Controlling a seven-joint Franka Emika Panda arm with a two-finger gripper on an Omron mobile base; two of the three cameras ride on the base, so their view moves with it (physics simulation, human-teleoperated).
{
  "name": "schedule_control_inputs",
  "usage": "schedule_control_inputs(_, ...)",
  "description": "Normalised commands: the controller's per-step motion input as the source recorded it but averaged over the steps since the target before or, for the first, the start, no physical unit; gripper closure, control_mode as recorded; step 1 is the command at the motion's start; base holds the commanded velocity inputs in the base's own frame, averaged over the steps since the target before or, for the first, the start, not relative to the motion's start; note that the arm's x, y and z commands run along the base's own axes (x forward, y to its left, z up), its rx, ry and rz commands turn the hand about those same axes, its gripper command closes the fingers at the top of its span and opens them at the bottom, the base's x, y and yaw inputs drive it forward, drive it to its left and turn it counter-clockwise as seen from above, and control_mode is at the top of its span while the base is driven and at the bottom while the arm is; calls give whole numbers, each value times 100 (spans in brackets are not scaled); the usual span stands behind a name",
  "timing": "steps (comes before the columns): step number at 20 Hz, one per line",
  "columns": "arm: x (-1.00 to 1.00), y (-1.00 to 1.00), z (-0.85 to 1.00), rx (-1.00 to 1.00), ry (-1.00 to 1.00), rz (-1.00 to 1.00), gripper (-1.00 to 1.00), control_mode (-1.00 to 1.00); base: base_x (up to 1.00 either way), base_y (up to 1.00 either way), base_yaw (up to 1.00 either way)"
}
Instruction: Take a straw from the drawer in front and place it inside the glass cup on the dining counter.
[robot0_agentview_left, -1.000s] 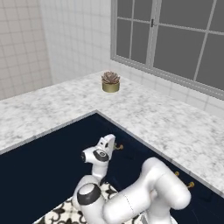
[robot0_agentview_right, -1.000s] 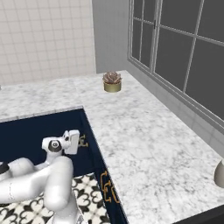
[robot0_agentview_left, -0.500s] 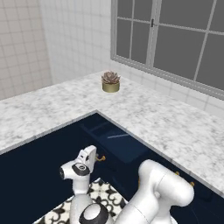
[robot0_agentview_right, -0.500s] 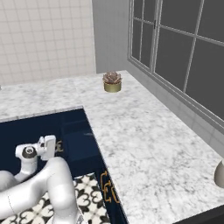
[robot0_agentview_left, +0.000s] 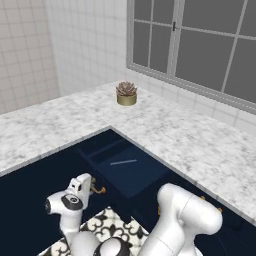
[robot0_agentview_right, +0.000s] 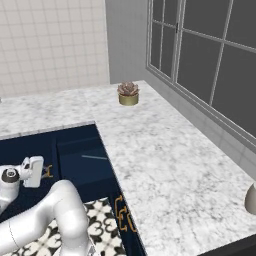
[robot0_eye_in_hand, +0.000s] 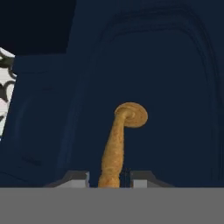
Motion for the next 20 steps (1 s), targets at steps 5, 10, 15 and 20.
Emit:
schedule_control_inputs(5,-39,25,64,31,29,0,-100,-100,0,0,0)
schedule_control_inputs(10,-38,-33,100,31,3,0,-100,-100,0,0,0)
schedule_control_inputs(15,7,-98,99,32,4,-6,-100,-100,0,0,0)
schedule_control_inputs(20,62,-92,43,32,22,-10,-100,-100,0,0,0)
